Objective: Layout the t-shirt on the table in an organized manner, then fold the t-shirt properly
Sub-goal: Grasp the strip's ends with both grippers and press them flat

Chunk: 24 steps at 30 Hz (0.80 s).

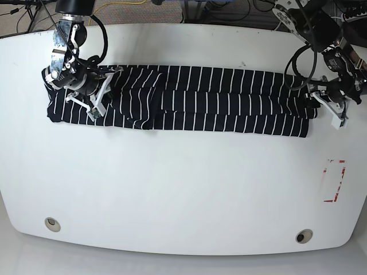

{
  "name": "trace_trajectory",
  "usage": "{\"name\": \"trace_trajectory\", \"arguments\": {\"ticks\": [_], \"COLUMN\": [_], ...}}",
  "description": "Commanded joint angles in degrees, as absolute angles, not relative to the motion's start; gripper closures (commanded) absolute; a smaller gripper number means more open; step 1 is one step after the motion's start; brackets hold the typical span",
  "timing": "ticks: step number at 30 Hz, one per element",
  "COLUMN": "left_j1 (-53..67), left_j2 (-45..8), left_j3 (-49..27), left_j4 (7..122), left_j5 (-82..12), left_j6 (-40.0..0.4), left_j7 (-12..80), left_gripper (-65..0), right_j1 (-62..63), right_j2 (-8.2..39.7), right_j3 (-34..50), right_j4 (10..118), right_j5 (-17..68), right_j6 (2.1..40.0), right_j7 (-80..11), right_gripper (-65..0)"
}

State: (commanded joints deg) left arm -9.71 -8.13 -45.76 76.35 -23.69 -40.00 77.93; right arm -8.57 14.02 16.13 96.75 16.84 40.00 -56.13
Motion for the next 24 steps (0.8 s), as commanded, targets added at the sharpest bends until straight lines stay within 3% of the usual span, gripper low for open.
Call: {"name": "trace_trajectory", "arguments": {"ticks": [10, 13, 14, 17, 24], "left_j1": [-9.54, -9.36, -9.27, -9.27, -6.55], "left_j2": [-7.69, -7.25, -7.16, -7.08, -6.99], "left_j3": [-40.04, -36.88, -35.65, -33.71, -32.92], "left_j4": [74.24, 74.33, 74.33, 74.42, 83.47], "left_j5": [-23.78, -23.78, -23.69, -23.34, -23.69], "left_j6": [-40.00, -40.00, -40.00, -40.00, -40.00], "left_j7": [75.56, 75.47, 75.21, 75.21, 75.56], "left_gripper": [-38.5, -26.7, -17.4, -3.8, -4.3], "right_j1": [-8.57, -8.57, -8.57, -8.57, -8.57], "right_j2": [13.85, 13.85, 13.85, 13.76, 13.76], "right_j3": [16.04, 16.04, 16.04, 16.04, 16.22], "right_j4": [96.75, 96.75, 96.75, 96.75, 96.75], "right_j5": [16.84, 16.84, 16.84, 16.92, 16.92], "right_j6": [40.00, 40.00, 40.00, 40.00, 40.00], "right_j7": [-56.13, -56.13, -56.13, -56.13, -56.13], "right_gripper": [-10.9, -10.9, -10.9, -10.9, -10.9]}}
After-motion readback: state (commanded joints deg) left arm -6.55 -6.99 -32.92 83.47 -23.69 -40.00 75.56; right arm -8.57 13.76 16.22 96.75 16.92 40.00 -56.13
